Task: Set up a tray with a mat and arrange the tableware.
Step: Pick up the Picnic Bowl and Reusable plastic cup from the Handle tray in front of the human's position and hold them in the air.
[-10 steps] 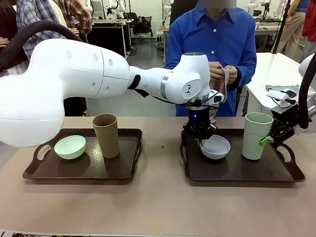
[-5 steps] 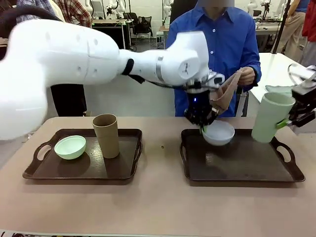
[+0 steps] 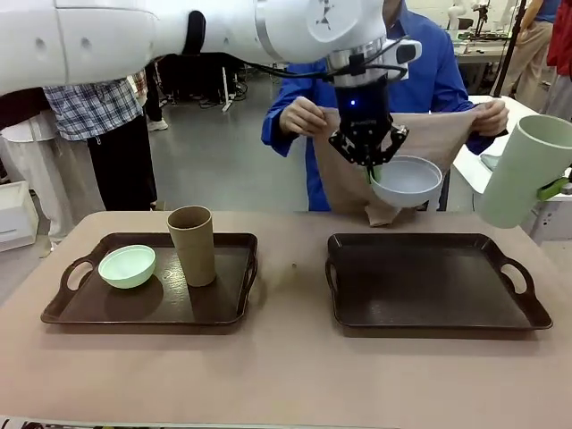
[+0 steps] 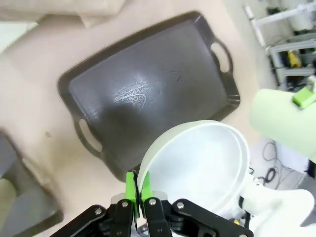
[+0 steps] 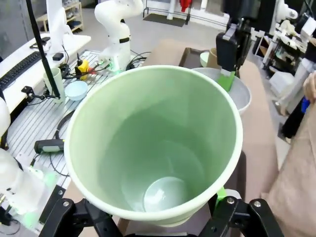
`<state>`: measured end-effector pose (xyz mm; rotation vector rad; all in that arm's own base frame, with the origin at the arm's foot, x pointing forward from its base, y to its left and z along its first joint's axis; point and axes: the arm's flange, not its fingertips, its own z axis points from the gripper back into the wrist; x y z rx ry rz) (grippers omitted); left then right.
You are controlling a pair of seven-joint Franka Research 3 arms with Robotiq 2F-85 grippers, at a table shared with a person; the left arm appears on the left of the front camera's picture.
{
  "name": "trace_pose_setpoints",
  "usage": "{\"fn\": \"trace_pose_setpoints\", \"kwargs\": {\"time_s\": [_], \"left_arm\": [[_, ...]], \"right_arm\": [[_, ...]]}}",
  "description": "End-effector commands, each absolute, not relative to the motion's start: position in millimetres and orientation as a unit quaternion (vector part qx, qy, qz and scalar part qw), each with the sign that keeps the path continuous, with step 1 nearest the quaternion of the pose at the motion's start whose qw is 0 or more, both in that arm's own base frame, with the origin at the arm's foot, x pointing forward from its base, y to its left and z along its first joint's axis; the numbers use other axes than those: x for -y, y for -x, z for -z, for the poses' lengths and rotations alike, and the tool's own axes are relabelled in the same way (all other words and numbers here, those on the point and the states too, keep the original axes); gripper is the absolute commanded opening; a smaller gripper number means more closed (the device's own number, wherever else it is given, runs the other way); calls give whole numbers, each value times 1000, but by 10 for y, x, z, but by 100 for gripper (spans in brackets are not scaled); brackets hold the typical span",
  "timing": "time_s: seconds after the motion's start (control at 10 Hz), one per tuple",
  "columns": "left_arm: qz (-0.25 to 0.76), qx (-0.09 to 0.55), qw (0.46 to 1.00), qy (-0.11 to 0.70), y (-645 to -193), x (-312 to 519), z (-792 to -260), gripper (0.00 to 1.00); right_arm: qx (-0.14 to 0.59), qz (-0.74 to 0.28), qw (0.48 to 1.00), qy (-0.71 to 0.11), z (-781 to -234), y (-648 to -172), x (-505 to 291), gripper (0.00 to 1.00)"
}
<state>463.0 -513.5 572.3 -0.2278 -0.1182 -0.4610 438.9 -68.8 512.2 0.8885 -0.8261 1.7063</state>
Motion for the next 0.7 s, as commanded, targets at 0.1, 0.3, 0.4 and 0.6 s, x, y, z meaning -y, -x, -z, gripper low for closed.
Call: {"fn": "trace_pose_setpoints", "kwargs": {"time_s": [0.1,0.3,0.4,0.6], "left_arm": [[209,67,970,101,-4620,5098,-5672,0],[227,62,966,107,-4625,5115,-5732,0],[227,62,966,107,-4625,5115,-5732,0],[227,62,966,107,-4625,5115,-5732,0]], "right_arm": [[325,-702,511,-375,-5186,-4311,581,27],[338,-709,500,-364,-5245,-4303,607,27],[338,-709,500,-364,-5245,-4303,607,27],[338,-709,500,-364,-5245,-4303,607,27]]}}
